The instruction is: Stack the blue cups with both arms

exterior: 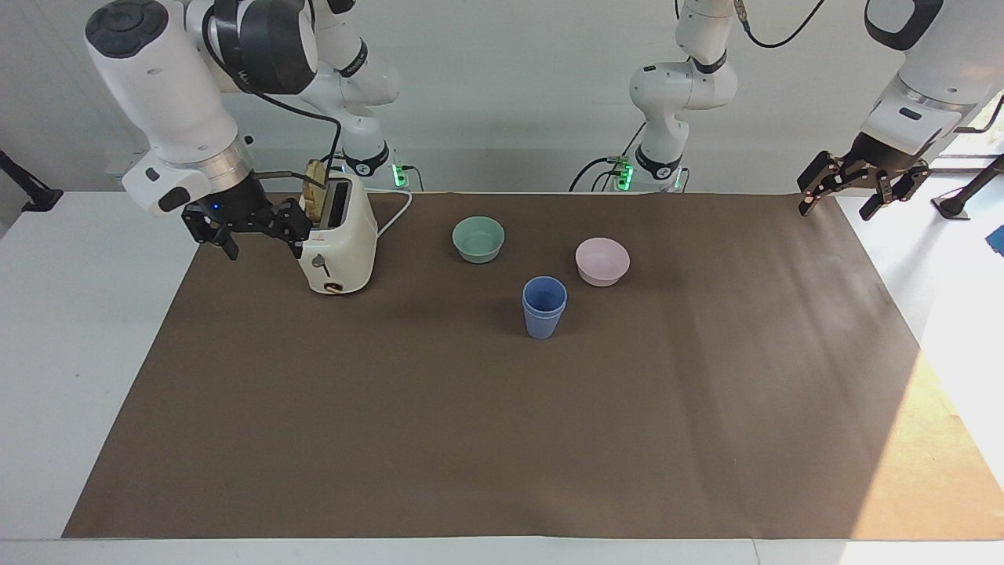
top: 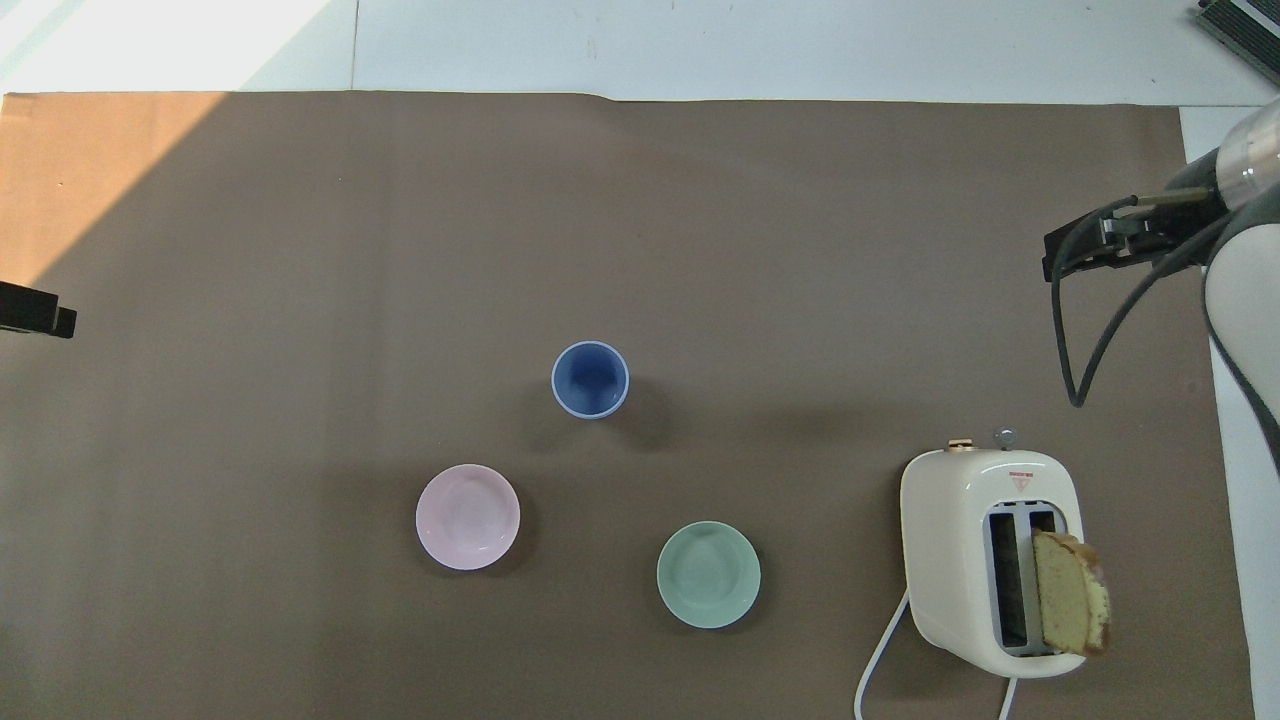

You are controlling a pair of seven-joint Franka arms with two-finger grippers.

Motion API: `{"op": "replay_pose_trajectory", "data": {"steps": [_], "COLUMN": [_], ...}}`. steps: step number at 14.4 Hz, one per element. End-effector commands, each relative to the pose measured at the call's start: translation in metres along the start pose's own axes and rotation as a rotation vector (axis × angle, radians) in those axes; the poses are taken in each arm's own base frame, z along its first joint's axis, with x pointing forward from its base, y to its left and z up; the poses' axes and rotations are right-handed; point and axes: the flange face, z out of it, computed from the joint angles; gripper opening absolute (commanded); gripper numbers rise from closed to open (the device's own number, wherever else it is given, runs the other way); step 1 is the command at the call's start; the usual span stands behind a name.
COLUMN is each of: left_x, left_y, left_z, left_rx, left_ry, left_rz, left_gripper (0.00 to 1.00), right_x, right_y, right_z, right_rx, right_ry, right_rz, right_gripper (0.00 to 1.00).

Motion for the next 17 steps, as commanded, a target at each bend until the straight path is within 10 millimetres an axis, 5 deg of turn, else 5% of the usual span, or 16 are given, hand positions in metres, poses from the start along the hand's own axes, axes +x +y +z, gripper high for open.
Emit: {"op": "replay_pose_trajectory", "data": {"steps": [1,17], "left_x": [-0.004,-0.009], "left_y": [-0.001,0.0], "left_z": [-0.003,-0.002], "left_rx": [-0.018,-0.022], "left_ry": [-0.012,-0.029], "left_rz": [0.002,-0.002], "left_gripper": [1.0,1.0], "right_x": [-0.027,-0.024], "right_y": [-0.01,-0.003], "right_z": [0.006,0.004], "right_rx": [0.007,0.015], "right_ry": [0.014,0.02], "right_rz": [-0.025,-0.006], "right_gripper": [1.0,1.0]}}
